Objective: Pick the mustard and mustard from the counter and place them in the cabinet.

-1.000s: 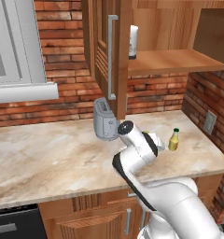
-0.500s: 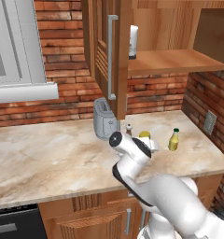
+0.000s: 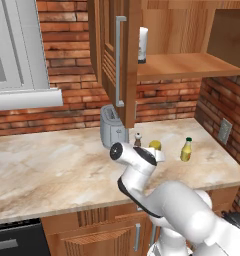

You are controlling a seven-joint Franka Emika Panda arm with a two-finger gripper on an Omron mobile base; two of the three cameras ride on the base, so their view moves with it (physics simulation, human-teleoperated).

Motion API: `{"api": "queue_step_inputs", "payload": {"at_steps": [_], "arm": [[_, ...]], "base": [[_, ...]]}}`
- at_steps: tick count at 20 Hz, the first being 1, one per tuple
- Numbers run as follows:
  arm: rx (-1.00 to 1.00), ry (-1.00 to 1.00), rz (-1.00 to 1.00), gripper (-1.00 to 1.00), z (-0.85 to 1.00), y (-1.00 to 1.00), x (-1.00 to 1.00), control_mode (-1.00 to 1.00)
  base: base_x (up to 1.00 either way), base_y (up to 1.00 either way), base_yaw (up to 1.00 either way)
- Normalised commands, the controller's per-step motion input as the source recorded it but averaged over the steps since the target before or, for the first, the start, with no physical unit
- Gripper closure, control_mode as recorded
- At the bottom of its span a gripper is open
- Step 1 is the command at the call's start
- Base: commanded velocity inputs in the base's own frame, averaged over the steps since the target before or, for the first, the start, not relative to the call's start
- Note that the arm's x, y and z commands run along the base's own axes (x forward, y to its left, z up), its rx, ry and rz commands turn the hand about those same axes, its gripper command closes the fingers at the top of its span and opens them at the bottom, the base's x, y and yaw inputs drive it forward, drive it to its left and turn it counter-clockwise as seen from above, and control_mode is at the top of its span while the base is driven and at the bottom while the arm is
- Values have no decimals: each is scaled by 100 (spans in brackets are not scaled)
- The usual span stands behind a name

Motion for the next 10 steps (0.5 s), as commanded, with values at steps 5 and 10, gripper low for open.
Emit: {"api": "queue_step_inputs", "payload": {"at_steps": [5, 10], "arm": [[1, -4, 0, -100, 4, 0, -7, -100], [2, -26, 1, -100, 29, -1, -8, -100]], "base": [[0, 0, 0], [0, 0, 0]]}}
